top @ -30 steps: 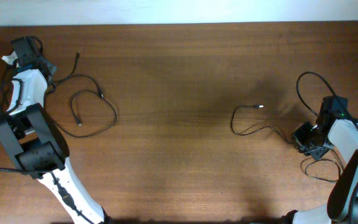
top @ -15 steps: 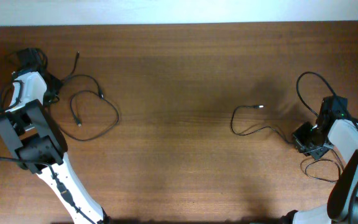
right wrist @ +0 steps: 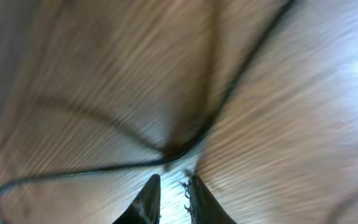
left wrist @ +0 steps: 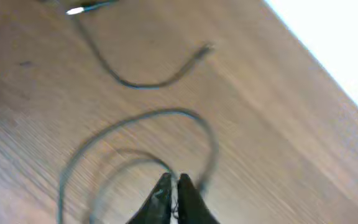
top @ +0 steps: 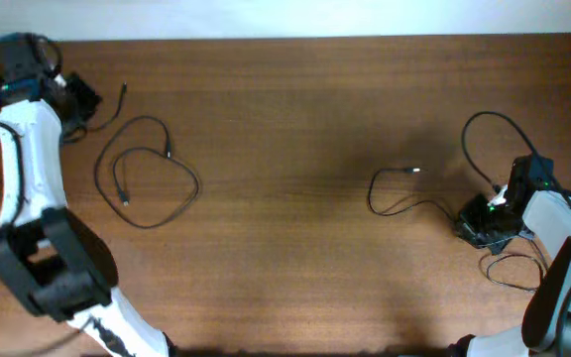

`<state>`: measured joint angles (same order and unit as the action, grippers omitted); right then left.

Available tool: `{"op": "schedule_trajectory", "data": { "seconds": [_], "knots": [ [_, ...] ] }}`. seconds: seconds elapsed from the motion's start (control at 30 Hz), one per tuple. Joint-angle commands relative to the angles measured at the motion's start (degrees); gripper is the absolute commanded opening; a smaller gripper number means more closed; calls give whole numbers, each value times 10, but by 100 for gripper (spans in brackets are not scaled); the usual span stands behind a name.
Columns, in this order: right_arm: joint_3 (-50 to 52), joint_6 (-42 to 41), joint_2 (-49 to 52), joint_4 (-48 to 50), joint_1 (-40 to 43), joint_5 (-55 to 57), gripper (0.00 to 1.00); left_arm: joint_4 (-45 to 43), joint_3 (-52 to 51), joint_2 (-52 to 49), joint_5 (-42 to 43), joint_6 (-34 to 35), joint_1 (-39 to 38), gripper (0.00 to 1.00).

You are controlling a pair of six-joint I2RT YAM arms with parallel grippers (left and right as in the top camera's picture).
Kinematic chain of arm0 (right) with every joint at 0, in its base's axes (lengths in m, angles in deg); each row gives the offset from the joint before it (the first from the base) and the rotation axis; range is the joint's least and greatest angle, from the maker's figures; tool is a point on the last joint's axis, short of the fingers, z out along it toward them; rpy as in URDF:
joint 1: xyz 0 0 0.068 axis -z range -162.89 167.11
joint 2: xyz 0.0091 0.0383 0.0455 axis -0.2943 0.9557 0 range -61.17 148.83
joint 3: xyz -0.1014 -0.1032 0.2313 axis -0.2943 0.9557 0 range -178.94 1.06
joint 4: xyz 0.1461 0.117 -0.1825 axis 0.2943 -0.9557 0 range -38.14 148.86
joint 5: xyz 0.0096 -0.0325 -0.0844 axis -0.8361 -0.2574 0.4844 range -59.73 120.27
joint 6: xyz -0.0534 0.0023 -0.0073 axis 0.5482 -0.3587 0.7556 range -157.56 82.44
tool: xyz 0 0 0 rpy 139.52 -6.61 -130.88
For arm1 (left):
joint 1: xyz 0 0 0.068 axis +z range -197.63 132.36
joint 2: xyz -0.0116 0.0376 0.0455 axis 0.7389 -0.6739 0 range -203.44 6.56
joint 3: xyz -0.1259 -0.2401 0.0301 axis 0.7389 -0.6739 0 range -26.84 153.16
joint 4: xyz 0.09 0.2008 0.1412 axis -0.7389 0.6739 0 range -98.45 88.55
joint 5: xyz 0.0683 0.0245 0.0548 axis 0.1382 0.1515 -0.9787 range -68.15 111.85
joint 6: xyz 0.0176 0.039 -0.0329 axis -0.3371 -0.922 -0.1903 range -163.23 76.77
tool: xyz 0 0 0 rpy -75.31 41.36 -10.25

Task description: Untangle cables

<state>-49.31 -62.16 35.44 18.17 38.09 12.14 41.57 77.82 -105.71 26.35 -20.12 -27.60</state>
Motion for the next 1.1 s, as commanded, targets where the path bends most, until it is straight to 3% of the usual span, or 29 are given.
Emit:
{"op": "schedule_trajectory", "data": {
  "seconds": [0.0, 0.1, 0.17, 0.2, 0.23, 0.27, 0.3, 0.33, 0.4, 0.47, 0.53, 0.7, 0.73, 0.8, 1.07],
  "knots": [
    [5, 129, 5, 8, 0, -196, 7, 45, 6, 54, 7, -9, -90, 8],
    [5, 154, 5, 89, -10, -332, 4, 62, 5, 55, 7, 6, -156, 9],
    [5, 147, 5, 123, -36, -364, 4, 67, 5, 55, 7, 6, -189, 23],
    [5, 142, 5, 120, -45, -323, 6, 70, 5, 55, 7, 6, -206, 55],
    [-1, 132, 4, 94, -44, -276, 9, 74, 5, 55, 7, 6, -217, 68],
    [-23, 133, 1, 36, -41, -214, 9, 77, 5, 55, 7, 6, -224, 95],
    [-48, 132, -7, -19, -40, -154, 8, 78, 5, 55, 7, 6, -227, 99],
    [-63, 132, -13, -50, -40, -120, 6, 78, 5, 55, 7, 6, -228, 99],
    [-131, 60, -34, -177, -40, 49, 7, 80, 5, 55, 7, 6, -228, 99],
    [-172, 8, -39, -235, -40, 141, 84, 82, 5, 55, 7, 6, -228, 99],
    [-172, -20, -38, -236, -40, 183, 98, 82, 5, 55, 7, 6, -228, 99],
    [-156, -169, -33, -271, -36, 308, 98, 82, 5, 55, 7, 6, -228, 99],
    [-136, -246, -33, -270, -28, 344, 98, 82, 5, 55, 7, 6, -228, 99],
    [-97, -317, -33, -252, -11, 351, 98, 82, 5, 55, 7, 6, -228, 99],
    [1, -312, -33, -29, 2, 249, 99, 82, 5, 55, 7, 6, -228, 99]
  ]
}}
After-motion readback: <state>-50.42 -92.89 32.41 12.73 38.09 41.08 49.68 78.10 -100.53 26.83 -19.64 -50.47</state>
